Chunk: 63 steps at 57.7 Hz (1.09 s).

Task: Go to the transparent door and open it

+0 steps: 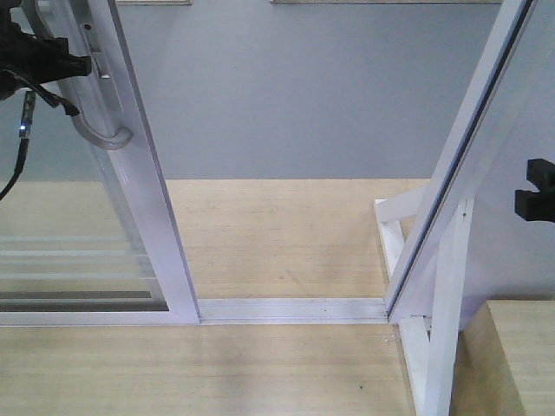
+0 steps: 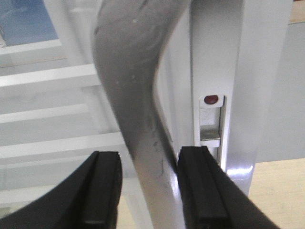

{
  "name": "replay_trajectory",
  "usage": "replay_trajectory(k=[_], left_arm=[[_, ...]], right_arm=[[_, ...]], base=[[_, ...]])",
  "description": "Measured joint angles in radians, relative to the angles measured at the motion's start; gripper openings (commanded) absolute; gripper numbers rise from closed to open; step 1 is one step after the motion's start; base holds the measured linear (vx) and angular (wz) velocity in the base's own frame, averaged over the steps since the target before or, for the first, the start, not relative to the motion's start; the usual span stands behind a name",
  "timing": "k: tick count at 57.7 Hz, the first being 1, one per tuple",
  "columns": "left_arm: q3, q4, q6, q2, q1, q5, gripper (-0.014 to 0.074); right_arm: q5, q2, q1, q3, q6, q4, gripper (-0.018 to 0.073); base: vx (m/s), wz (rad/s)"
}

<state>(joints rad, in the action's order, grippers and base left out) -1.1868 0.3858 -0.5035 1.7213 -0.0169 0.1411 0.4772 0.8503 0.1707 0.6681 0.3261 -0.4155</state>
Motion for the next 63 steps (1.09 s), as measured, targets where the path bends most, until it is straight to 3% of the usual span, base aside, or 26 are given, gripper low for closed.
replay_trajectory(k=[18, 36, 47, 63], left_arm=[[0.0, -0.001, -0.007, -0.051, 0.056, -0.053, 0.0398], [0.005, -0.002, -0.03, -0.183, 0.065, -0.377, 0.0398], [0.086, 0.01, -0.044, -0.343, 0.065, -0.393, 0.0398], [0.352, 0.03, -0.048, -0.674, 0.065, -0.393, 0.0398]], right_arm=[[0.0, 0.0, 0.0, 0.0, 0.001, 0.0, 0.0438], [0.0, 0.0, 0.0, 0.0, 0.001, 0.0, 0.0438], [0.0, 0.0, 0.0, 0.0, 0.001, 0.0, 0.0438], [0.002, 0.0, 0.0, 0.0, 0.001, 0.0, 0.0438]], base=[[0.0, 0.0], [0.0, 0.0], [0.0, 0.0], [0.0, 0.0]])
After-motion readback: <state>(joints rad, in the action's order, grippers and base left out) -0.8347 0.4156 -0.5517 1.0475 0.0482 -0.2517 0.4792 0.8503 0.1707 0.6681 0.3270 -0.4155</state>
